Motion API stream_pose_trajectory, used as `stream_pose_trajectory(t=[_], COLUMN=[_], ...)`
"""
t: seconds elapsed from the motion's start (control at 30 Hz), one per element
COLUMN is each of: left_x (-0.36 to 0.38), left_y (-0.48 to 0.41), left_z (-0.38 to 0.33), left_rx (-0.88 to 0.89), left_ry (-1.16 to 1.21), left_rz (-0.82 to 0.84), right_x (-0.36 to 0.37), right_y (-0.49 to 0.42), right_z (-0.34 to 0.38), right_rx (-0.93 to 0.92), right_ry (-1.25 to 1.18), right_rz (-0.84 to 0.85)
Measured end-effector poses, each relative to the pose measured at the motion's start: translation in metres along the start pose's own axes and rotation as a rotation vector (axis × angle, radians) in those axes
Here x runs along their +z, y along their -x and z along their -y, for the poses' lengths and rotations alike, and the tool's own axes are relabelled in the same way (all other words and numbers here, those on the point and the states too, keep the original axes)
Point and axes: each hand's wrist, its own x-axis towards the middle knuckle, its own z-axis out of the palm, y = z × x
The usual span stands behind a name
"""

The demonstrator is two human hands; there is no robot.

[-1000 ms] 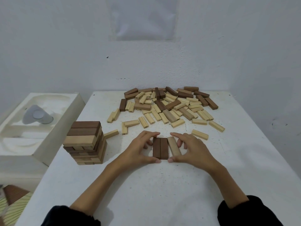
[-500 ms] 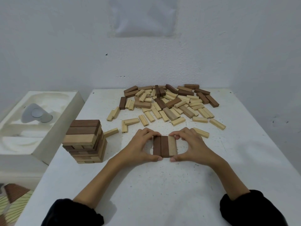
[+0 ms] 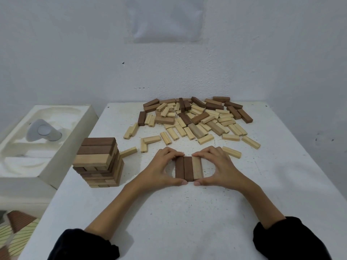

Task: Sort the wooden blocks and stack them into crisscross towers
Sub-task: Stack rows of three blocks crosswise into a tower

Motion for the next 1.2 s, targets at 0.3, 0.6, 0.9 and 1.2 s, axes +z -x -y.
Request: stream_pose_trajectory(t=[0.3,0.6,0.9,1.2], left_x=[-0.003,-0.040,-0.111,-0.165], left_y=[0.001,0.006,0.023,0.062], left_z=[-0.004,-0.037,-0.069,-0.034], left_rx=[-0.017,0.094,0.174,0.052], left_ry=[0.025,-0.077,-0.138,-0.154], left_rz=[0.003,-0.064,-0.134,-0.150], right_x=[0.005,-0.031,-0.055,-0.014], right_y=[-0.001,0.003,-0.017,-0.056], right_z=[0.008,0.040,0.096,0.154], right_rx=[-0.024,-0.113,-0.268,-0.294], right_ry=[0.040,-0.073,-0.034,-0.001], right_rz=[-0.009,-0.074,-0.200,-0.182])
